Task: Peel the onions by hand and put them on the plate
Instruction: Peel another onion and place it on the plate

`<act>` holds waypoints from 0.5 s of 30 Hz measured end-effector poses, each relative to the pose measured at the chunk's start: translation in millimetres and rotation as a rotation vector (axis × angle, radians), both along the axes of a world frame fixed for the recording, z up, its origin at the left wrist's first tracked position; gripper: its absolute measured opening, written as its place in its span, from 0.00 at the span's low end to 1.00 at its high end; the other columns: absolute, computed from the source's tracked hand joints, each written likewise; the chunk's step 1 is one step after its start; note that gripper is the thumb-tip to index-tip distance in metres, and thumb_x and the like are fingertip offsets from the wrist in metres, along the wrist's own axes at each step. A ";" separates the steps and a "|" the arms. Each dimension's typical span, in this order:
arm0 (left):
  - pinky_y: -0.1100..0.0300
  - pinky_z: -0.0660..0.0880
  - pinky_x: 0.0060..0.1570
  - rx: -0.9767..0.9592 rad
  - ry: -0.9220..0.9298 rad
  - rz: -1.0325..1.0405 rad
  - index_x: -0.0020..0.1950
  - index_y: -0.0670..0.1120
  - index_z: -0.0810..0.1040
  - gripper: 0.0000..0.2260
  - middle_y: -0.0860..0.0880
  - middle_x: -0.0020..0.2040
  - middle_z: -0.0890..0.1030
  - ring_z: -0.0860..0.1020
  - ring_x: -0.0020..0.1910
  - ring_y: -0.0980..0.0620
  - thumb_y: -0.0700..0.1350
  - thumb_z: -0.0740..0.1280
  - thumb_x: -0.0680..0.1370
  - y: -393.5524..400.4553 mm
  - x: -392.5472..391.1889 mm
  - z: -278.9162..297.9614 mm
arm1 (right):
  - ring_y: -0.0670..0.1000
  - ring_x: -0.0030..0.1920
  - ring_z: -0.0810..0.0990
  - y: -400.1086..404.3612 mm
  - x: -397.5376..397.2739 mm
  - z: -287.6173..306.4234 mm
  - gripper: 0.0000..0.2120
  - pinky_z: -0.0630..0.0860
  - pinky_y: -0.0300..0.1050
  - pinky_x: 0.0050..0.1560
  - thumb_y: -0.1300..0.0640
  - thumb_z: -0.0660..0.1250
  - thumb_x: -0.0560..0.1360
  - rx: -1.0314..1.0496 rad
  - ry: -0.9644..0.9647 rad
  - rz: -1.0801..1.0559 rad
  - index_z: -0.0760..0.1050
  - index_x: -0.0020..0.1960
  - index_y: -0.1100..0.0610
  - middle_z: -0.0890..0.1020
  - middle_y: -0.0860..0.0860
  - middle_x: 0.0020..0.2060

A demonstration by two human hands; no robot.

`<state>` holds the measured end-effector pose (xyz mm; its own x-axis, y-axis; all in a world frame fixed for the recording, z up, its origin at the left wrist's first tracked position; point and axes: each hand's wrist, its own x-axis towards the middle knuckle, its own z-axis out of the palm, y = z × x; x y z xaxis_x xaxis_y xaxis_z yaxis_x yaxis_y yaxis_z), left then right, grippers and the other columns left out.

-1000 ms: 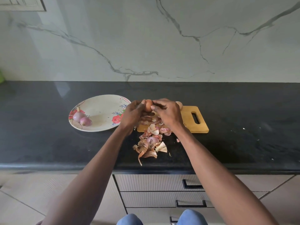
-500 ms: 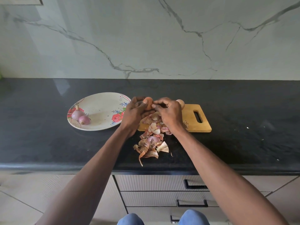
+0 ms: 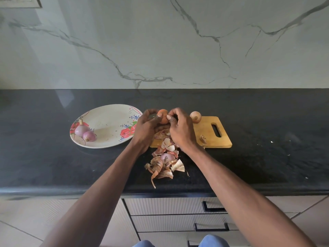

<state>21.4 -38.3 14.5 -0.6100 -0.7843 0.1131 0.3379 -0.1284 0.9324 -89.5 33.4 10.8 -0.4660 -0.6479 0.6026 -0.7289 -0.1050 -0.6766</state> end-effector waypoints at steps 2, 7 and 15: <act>0.54 0.83 0.48 0.022 0.023 -0.029 0.62 0.37 0.74 0.08 0.39 0.49 0.85 0.85 0.48 0.42 0.38 0.62 0.84 -1.7 0.5 1.1 | 0.49 0.44 0.77 1.3 0.6 2.2 0.01 0.73 0.34 0.41 0.64 0.66 0.79 0.000 -0.070 0.012 0.75 0.49 0.60 0.79 0.52 0.44; 0.50 0.83 0.53 0.145 0.088 -0.060 0.62 0.34 0.73 0.09 0.36 0.50 0.84 0.85 0.48 0.40 0.37 0.59 0.84 -3.6 2.2 5.4 | 0.40 0.42 0.76 3.7 -0.2 7.3 0.02 0.72 0.30 0.40 0.63 0.64 0.80 -0.012 -0.141 -0.005 0.75 0.50 0.57 0.77 0.44 0.41; 0.53 0.83 0.49 0.118 0.096 0.015 0.60 0.39 0.75 0.08 0.37 0.55 0.82 0.84 0.50 0.42 0.41 0.64 0.83 -7.2 4.0 3.3 | 0.43 0.53 0.78 4.0 -3.3 5.0 0.15 0.75 0.29 0.54 0.69 0.69 0.75 -0.083 -0.014 -0.059 0.79 0.61 0.61 0.82 0.52 0.54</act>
